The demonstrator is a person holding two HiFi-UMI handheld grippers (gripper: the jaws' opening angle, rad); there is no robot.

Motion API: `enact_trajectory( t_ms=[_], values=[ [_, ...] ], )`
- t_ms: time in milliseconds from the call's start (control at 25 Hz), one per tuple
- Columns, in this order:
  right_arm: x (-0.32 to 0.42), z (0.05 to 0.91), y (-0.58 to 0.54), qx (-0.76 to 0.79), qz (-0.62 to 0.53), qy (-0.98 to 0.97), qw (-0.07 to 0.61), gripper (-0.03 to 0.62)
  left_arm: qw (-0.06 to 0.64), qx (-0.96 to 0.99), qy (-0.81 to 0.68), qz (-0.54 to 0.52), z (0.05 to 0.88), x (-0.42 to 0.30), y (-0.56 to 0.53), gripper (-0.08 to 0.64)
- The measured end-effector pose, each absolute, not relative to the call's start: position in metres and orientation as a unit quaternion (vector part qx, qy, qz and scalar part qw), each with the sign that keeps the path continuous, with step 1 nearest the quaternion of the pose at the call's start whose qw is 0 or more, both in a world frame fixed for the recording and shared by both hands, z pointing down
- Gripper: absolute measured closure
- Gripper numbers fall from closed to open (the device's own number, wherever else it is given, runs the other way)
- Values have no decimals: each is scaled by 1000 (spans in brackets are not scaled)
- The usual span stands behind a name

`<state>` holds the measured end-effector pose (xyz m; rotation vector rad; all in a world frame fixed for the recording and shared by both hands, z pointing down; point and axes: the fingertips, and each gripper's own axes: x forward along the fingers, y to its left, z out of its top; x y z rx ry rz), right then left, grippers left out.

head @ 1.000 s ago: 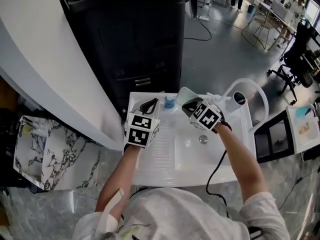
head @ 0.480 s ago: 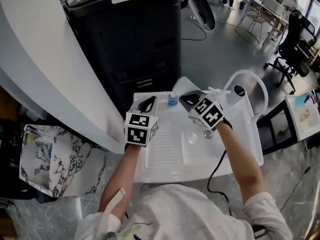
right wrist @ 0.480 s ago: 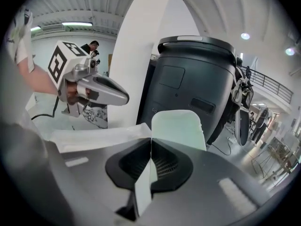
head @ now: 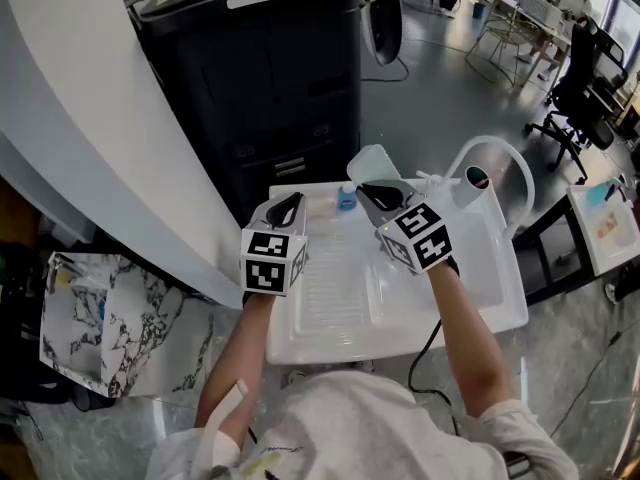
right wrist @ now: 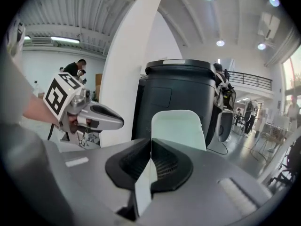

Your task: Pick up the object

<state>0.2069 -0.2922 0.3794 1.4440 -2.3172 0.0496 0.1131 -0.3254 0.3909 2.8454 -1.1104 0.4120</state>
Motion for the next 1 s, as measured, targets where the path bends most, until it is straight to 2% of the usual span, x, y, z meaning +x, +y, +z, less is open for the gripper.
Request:
enact_trajectory(
  t_ms=[320, 520, 1000],
  values=[
    [216, 358, -280, 570, 33, -813, 116, 583, 28, 917, -376, 134, 391, 100, -322, 549],
    [222, 351, -275, 587, 42, -804, 83, 583, 23, 913, -383, 137, 392, 94, -322, 549],
    [227, 353, -269, 597, 48, -797, 74, 583, 27, 908, -399, 125, 388, 84, -328, 558]
  ],
)
